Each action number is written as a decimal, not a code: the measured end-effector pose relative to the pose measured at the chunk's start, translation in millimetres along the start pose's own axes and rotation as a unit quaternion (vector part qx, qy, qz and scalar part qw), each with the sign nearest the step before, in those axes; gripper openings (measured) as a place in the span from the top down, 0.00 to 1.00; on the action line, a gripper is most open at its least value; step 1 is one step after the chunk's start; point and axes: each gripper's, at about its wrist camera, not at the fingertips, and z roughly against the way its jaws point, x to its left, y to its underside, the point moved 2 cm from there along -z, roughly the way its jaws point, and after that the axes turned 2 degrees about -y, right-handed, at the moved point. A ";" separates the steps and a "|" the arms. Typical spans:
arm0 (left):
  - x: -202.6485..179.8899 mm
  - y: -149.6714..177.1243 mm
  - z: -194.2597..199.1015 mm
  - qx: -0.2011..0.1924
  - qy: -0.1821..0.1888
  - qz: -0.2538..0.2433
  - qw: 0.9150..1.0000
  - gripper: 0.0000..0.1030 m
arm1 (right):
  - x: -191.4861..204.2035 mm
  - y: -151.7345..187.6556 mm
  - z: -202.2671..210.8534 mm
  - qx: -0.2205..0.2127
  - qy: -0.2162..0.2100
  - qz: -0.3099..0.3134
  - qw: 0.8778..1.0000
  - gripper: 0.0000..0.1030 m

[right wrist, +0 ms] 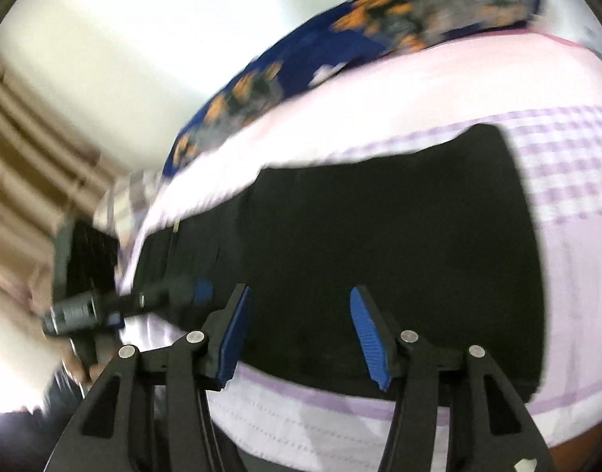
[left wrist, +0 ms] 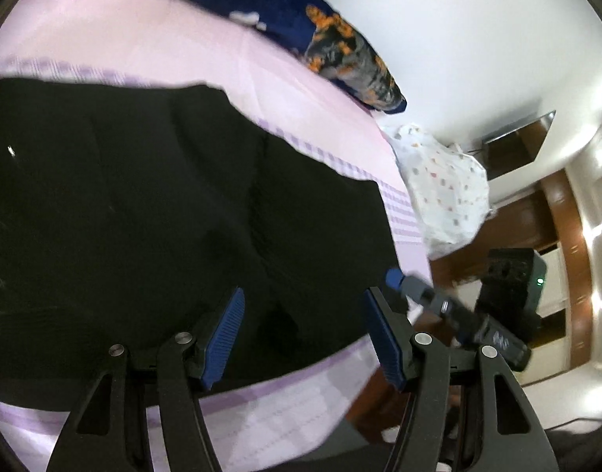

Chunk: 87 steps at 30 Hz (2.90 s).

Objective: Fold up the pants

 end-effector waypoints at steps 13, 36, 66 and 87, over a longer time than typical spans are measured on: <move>8.2 5.0 -43.8 0.090 0.026 0.086 0.992 0.40 | -33.6 -5.5 6.9 -0.039 0.007 -0.080 0.996 0.51; -0.7 7.1 -33.4 0.042 -0.099 0.011 0.994 0.93 | -52.9 0.0 3.8 -0.030 0.029 -0.112 0.993 0.51; 59.4 40.2 112.0 -0.154 -0.185 0.065 0.968 0.57 | -44.4 3.4 -25.5 0.037 0.110 -0.069 0.991 0.39; 182.4 79.0 156.9 -0.236 -0.098 0.270 0.929 0.57 | 14.1 8.0 -75.8 0.076 0.060 -0.058 0.994 0.38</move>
